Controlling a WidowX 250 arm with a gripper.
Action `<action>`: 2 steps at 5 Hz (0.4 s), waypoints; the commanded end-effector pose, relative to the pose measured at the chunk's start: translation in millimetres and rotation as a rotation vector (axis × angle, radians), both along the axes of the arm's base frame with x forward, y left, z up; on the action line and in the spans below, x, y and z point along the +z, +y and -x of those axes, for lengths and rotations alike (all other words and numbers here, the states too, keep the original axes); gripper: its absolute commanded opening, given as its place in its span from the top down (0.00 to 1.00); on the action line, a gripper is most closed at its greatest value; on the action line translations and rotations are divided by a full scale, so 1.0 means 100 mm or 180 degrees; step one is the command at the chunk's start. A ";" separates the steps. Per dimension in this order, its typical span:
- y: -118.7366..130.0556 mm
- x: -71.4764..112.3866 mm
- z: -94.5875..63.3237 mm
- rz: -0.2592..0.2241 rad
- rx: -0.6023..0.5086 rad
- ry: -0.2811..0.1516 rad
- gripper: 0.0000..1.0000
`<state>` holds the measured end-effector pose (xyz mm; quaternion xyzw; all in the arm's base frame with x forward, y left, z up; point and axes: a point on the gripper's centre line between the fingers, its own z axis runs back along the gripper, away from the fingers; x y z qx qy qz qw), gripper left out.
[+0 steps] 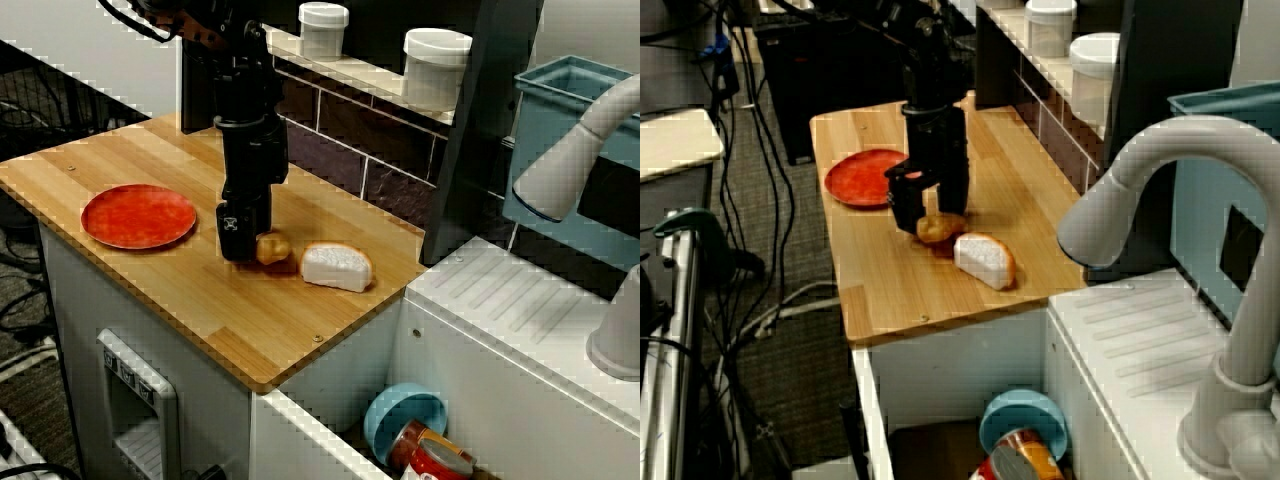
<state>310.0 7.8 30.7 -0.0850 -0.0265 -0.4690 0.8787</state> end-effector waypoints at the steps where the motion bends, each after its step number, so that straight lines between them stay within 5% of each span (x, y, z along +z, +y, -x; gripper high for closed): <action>1: -0.09 0.62 0.03 0.0211 -0.0285 -0.0035 0.00; 2: -0.14 0.84 0.12 0.0342 -0.0438 -0.0008 0.00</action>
